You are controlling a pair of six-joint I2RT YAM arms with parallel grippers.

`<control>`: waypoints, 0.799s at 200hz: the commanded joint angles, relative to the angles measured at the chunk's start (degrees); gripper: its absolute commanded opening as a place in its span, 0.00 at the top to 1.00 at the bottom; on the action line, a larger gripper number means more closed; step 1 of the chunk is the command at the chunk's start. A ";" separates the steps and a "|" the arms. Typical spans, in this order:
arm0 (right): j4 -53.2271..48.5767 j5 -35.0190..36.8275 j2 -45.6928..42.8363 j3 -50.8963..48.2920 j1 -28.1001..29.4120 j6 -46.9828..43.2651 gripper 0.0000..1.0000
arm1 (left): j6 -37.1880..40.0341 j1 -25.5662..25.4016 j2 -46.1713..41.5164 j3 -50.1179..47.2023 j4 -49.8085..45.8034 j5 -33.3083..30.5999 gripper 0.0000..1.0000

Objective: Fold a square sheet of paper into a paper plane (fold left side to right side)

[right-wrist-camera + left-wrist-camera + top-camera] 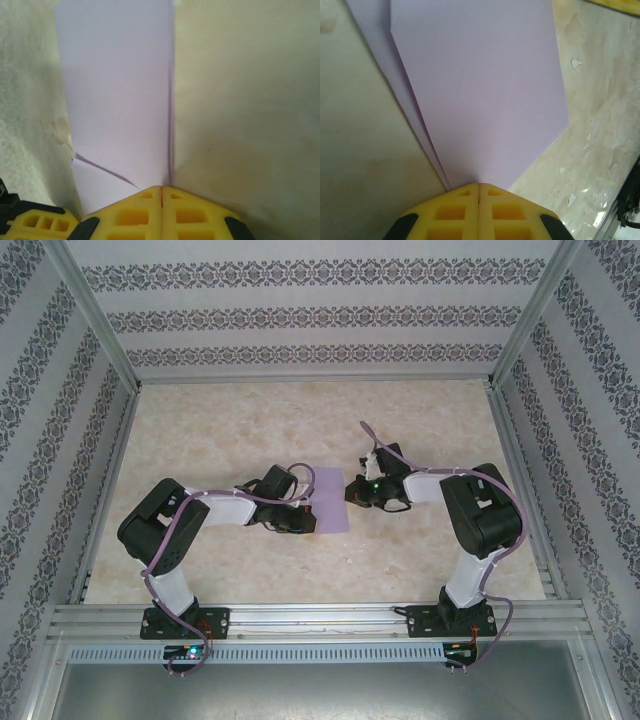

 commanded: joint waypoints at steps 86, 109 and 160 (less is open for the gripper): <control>-0.28 4.04 -9.44 -3.01 6.05 3.73 1.00 | 0.19 -0.89 1.48 -1.27 -6.63 -5.26 0.99; 1.62 3.31 -6.31 -2.04 8.12 5.18 1.00 | -0.58 -0.89 1.66 -1.33 -5.30 -4.42 0.99; 0.34 4.01 -1.11 -0.63 7.57 4.48 1.00 | -1.14 -0.94 0.61 0.18 -4.84 -2.95 0.97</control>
